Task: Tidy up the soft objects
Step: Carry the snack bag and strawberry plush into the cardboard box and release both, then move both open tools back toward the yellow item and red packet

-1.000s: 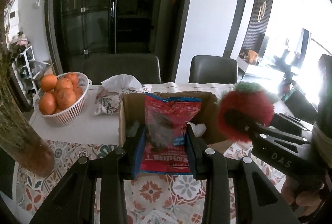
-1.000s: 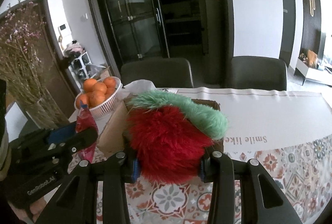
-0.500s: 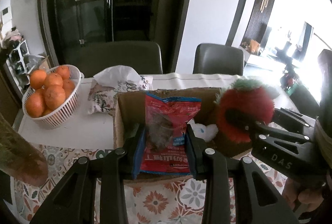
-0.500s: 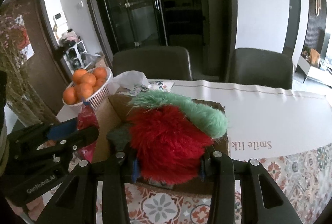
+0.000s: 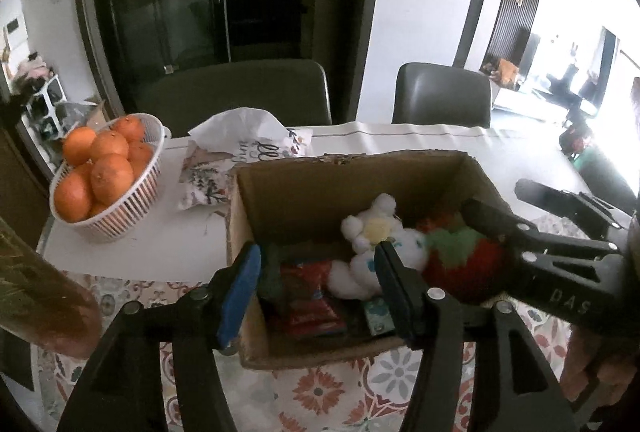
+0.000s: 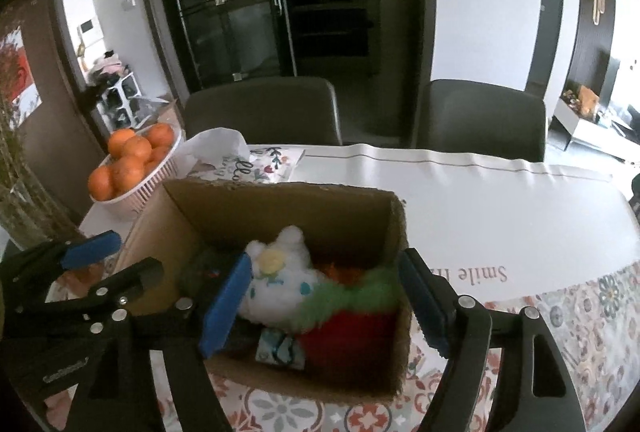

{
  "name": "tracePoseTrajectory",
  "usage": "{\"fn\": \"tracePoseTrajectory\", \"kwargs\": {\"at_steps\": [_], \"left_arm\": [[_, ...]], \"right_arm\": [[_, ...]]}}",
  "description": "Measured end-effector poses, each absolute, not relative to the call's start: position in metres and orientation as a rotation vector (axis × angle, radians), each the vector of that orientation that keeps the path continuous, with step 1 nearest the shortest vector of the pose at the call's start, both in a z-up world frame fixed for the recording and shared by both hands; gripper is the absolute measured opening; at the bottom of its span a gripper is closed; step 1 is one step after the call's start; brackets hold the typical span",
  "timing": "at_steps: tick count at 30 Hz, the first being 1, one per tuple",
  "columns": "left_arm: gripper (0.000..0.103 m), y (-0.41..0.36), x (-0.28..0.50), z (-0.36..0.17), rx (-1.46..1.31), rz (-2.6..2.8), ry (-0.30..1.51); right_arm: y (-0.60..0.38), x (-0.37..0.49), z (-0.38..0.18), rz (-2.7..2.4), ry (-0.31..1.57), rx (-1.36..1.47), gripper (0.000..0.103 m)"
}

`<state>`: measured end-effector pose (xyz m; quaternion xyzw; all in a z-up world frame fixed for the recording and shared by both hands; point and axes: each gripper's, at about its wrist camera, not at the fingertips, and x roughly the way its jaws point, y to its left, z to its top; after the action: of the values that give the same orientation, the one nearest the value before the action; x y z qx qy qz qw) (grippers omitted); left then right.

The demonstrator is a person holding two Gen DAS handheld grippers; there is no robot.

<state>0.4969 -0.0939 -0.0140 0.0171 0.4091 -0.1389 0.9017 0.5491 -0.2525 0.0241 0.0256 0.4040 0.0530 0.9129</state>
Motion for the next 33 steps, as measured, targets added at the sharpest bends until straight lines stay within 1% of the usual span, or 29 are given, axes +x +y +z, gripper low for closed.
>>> {"fn": "tracePoseTrajectory", "kwargs": {"at_steps": [7,18,25,33], "left_arm": [[0.064,-0.088,0.471,-0.002,0.078,-0.256,0.814],[0.07,-0.068,0.402,0.023,0.111,-0.253,0.753],[0.072,-0.052,0.357,0.028,0.119,-0.252,0.734],[0.074,-0.034,0.312,0.02,0.106,-0.267,0.749]], "right_arm": [[-0.25,0.512,0.047,0.081,0.752,0.017,0.077],[-0.232,0.438,0.08,0.088,0.663,-0.032,0.077],[-0.224,0.392,0.085,0.084,0.66,-0.021,0.077],[-0.214,0.342,0.078,0.078,0.677,-0.02,0.077]]}}
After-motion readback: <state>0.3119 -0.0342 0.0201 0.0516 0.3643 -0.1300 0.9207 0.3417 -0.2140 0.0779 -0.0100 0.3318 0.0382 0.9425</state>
